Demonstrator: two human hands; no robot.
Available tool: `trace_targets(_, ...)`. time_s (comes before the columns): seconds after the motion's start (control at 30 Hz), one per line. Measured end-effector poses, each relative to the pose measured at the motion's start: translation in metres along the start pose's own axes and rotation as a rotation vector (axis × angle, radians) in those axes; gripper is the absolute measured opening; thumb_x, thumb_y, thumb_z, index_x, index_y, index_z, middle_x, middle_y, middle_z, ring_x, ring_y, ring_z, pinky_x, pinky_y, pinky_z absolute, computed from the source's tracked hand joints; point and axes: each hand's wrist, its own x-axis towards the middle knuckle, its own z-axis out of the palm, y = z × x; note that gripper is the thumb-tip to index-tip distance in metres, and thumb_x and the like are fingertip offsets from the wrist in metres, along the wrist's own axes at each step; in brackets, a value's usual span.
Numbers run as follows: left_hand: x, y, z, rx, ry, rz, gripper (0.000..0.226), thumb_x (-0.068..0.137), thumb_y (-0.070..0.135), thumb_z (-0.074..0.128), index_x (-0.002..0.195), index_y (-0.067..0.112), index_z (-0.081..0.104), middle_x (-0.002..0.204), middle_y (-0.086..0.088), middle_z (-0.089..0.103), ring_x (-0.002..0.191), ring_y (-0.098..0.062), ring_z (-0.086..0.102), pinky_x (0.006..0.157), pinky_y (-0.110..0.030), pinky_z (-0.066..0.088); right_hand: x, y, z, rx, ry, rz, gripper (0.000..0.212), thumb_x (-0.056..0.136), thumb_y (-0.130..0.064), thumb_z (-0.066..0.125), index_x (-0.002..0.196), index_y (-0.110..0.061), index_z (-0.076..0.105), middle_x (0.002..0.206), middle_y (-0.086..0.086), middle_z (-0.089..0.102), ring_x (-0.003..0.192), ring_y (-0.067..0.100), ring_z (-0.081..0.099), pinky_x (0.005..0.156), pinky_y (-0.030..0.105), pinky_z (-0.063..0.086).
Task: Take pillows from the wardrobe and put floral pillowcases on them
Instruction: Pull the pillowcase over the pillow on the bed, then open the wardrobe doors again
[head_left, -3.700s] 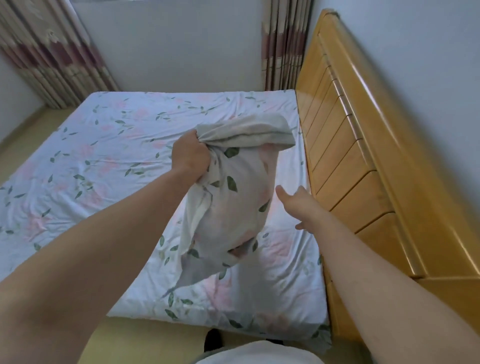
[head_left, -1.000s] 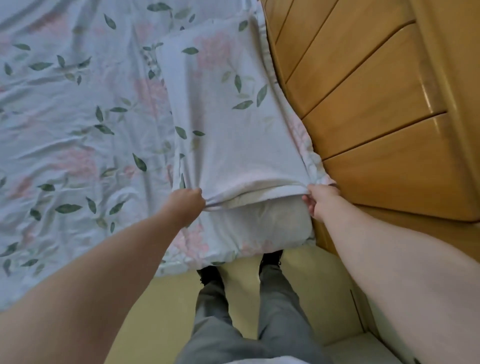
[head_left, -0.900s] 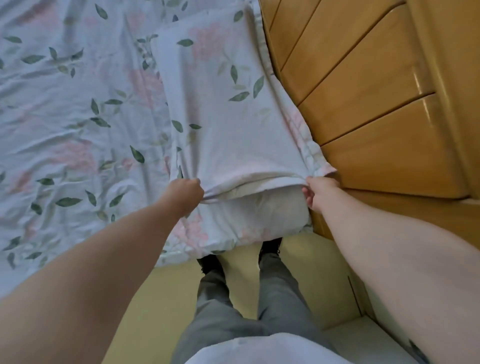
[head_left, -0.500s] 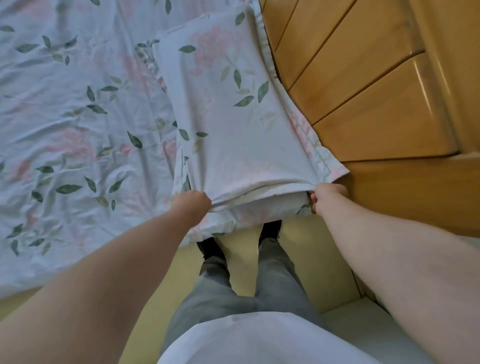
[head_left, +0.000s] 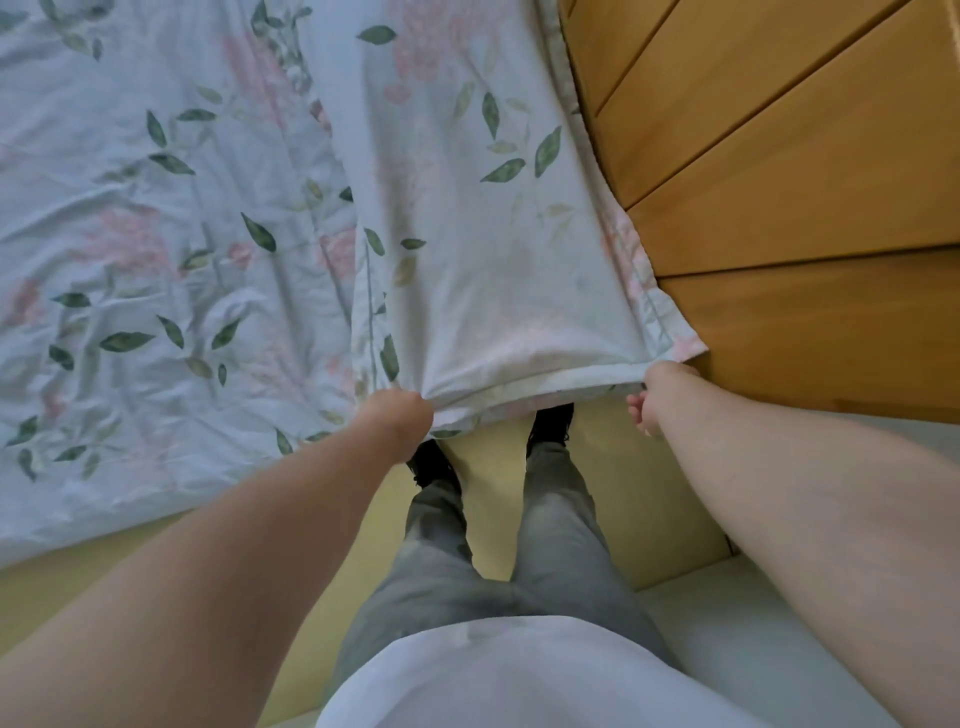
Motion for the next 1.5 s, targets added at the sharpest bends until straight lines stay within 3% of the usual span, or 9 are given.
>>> trace_targets(0.13,-0.02,0.003,-0.02,-0.174,0.0,-0.057,0.022,0.099,0.028,0.055,0.1,0.01,0.066,0.093,-0.004,0.06,0.085,-0.026,0.065,0.076,-0.037,0.058,-0.043,-0.005,0.007,0.014,-0.106,-0.035,0.02,0.097,-0.011,0.036,0.109,-0.017,0.051,0.081,0.007,0.056,0.061,0.019,0.055,0.052,0.029,0.041)
trace_targets(0.23,-0.036,-0.004,-0.042,-0.481,0.094,-0.128,0.032,0.101,0.033,0.048,0.107,0.009,0.067,0.105,-0.007,0.065,0.093,-0.028,0.064,0.079,-0.037,0.055,-0.091,-0.018,0.019,0.104,-0.234,-0.172,0.024,0.094,-0.008,0.034,0.11,-0.017,0.049,0.079,0.006,0.052,0.063,0.02,0.057,0.055,0.028,0.044)
trace_targets(0.33,-0.066,-0.024,-0.07,-0.684,0.249,-0.161,0.035,0.1,0.034,0.044,0.107,0.013,0.07,0.117,-0.007,0.068,0.103,-0.029,0.062,0.081,-0.036,0.051,-0.148,-0.033,0.023,0.082,-0.321,-0.342,0.013,0.098,-0.023,0.042,0.092,-0.016,0.052,0.077,0.005,0.054,0.065,0.02,0.057,0.065,0.033,0.044)
trace_targets(0.43,-0.108,-0.042,-0.098,-0.829,0.359,-0.219,0.037,0.097,0.029,0.046,0.066,0.012,0.056,0.094,-0.016,0.067,0.083,-0.033,0.058,0.072,-0.036,0.048,-0.201,-0.045,0.014,0.058,-0.359,-0.482,0.018,0.097,-0.027,0.047,0.08,-0.021,0.049,0.078,0.005,0.056,0.067,0.021,0.06,0.068,0.034,0.044)
trace_targets(0.53,-0.156,-0.061,-0.119,-1.018,0.491,-0.251,0.028,0.093,0.03,0.054,0.069,0.017,0.062,0.079,-0.009,0.069,0.087,-0.032,0.068,0.08,-0.038,0.056,-0.25,-0.052,0.005,-0.003,-0.393,-0.631,0.024,0.096,-0.035,0.048,0.085,-0.015,0.055,0.079,0.004,0.056,0.066,0.02,0.058,0.06,0.032,0.04)
trace_targets(0.63,-0.207,-0.076,-0.126,-1.222,0.683,-0.28,0.016,0.093,0.029,0.06,0.092,0.023,0.075,0.085,-0.003,0.078,0.082,-0.019,0.072,0.079,-0.032,0.058,-0.298,-0.053,-0.001,-0.086,-0.425,-0.815,0.029,0.097,-0.035,0.043,0.082,-0.014,0.055,0.074,0.004,0.052,0.057,0.018,0.05,0.052,0.028,0.032)
trace_targets(0.9,-0.343,-0.083,-0.112,-1.736,1.344,-0.427,0.019,0.094,0.028,0.065,0.088,0.016,0.078,0.079,0.005,0.078,0.068,-0.016,0.076,0.073,-0.037,0.062,-0.424,-0.025,-0.006,-0.236,-0.548,-1.546,0.046,0.101,-0.043,0.039,0.072,-0.007,0.048,0.069,0.012,0.047,0.062,0.023,0.045,0.06,0.036,0.037)
trace_targets(1.03,-0.382,-0.051,-0.097,-1.851,1.59,-0.534,0.021,0.095,0.024,0.064,0.084,0.013,0.077,0.077,-0.002,0.078,0.067,-0.021,0.074,0.064,-0.03,0.056,-0.456,-0.001,-0.011,-0.351,-0.69,-1.709,0.056,0.103,-0.042,0.041,0.08,0.008,0.046,0.067,0.012,0.045,0.06,0.021,0.042,0.059,0.034,0.036)
trace_targets(1.5,-0.491,0.048,0.04,-1.808,2.018,-1.088,0.022,0.097,0.023,0.064,0.085,0.009,0.076,0.074,-0.004,0.076,0.066,-0.017,0.072,0.062,-0.02,0.053,-0.537,0.157,0.016,-0.7,-1.194,-1.984,0.055,0.103,-0.043,0.042,0.082,0.007,0.048,0.067,0.011,0.046,0.058,0.018,0.041,0.054,0.031,0.035)
